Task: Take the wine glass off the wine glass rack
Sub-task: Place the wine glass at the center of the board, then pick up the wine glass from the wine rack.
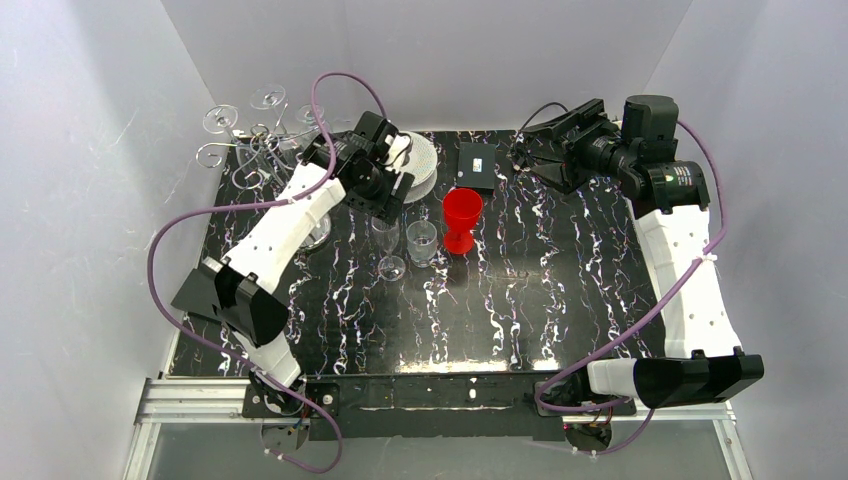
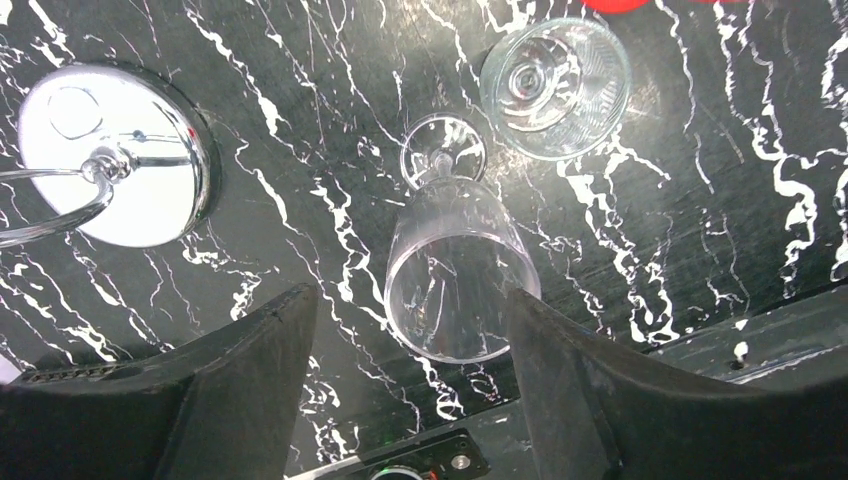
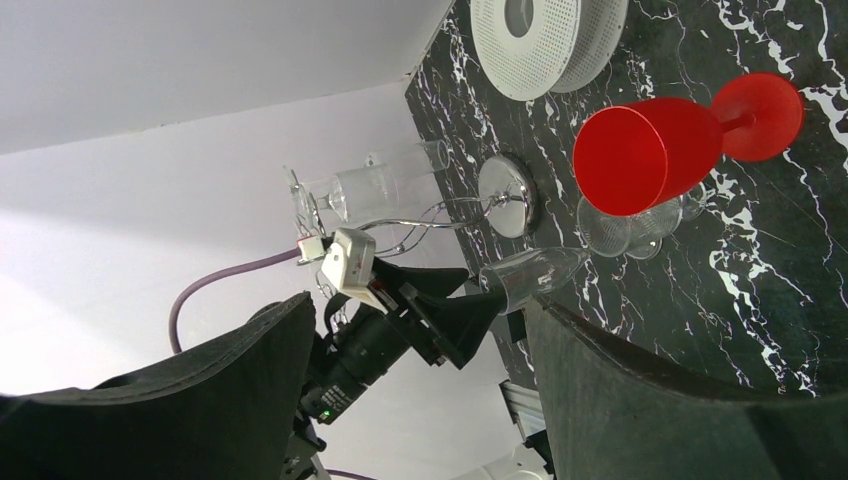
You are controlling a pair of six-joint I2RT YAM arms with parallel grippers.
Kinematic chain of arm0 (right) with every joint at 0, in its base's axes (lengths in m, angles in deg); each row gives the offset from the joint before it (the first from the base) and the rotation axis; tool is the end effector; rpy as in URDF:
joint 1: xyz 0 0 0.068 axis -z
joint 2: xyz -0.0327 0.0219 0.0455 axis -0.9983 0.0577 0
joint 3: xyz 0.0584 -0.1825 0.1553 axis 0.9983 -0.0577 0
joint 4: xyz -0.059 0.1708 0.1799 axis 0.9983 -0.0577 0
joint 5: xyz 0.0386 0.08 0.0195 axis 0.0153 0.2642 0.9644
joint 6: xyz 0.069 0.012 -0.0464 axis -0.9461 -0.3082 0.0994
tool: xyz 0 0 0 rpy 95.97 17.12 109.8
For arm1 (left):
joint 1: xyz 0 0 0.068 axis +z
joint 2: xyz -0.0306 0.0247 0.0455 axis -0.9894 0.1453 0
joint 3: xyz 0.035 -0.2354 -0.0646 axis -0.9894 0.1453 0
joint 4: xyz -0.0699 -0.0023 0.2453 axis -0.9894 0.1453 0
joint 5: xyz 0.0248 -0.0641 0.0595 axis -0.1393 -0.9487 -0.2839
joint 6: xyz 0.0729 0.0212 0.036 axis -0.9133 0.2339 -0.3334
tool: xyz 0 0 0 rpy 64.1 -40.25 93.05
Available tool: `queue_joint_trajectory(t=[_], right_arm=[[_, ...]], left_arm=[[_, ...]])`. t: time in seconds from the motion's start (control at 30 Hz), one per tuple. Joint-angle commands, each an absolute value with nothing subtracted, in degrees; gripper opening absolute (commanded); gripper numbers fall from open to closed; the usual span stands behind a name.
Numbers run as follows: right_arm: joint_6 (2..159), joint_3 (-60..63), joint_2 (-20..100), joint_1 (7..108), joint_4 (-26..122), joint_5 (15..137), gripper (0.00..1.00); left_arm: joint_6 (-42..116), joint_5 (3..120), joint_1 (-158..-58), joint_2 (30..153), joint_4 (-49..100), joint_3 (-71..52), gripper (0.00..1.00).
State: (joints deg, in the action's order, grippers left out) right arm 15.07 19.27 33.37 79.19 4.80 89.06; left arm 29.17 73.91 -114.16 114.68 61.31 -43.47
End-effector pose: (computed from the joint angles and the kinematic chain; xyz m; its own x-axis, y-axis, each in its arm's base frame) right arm 0.2857 0.0643 0.4159 -0.5524 0.8221 -0.1381 0.2551 0.3244 0.9109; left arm 0.3547 -0.2196 0.3735 -0.3980 0.1829 -0.8990 0.4567 0.8893 -0.0213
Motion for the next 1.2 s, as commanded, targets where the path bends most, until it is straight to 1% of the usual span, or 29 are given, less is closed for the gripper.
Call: queue_joint_trajectory(t=[0.0, 0.1, 0.27, 0.33, 0.4, 0.53, 0.7, 0.8, 1.0, 1.17], right_arm=[[16.06, 21.29, 31.66, 79.55, 6.65, 88.77, 0.84], [17.0, 22.72, 31.97, 79.55, 6.03, 88.76, 0.84], [19.77, 27.06, 33.06, 79.44, 2.37, 87.88, 0.84], [20.63, 27.39, 32.88, 79.19, 2.53, 87.63, 0.84], [21.5, 27.79, 32.97, 78.78, 2.74, 88.18, 0.84], [24.51, 30.96, 34.56, 76.99, 2.01, 90.02, 0.84], [29.75, 37.36, 37.93, 72.11, -0.11, 91.68, 0.84], [31.87, 38.22, 38.71, 69.03, -0.14, 90.89, 0.84], [33.07, 38.48, 39.2, 62.9, -4.05, 85.37, 0.84], [30.95, 42.54, 41.02, 58.27, -9.17, 84.74, 0.84]], left_arm=[[29.32, 73.63, -114.5, 112.32, 67.44, -47.64, 0.71], [29.63, 73.14, -114.52, 111.56, 69.91, -52.4, 0.75], [29.08, 72.56, -114.51, 111.77, 77.48, -68.17, 0.77], [28.76, 73.22, -114.51, 110.34, 78.91, -70.98, 0.78], [28.39, 73.59, -114.5, 107.5, 78.63, -71.03, 0.8], [27.68, 74.84, -114.52, 100.33, 76.43, -66.82, 0.83], [26.22, 80.02, -114.52, 94.74, 77.56, -64.35, 0.85], [26.02, 83.79, -114.47, 91.97, 77.02, -62.23, 0.9], [22.6, 88.17, -114.43, 91.25, 76.0, -62.37, 0.98], [19.64, 91.11, -114.39, 95.27, 75.92, -69.36, 0.98]])
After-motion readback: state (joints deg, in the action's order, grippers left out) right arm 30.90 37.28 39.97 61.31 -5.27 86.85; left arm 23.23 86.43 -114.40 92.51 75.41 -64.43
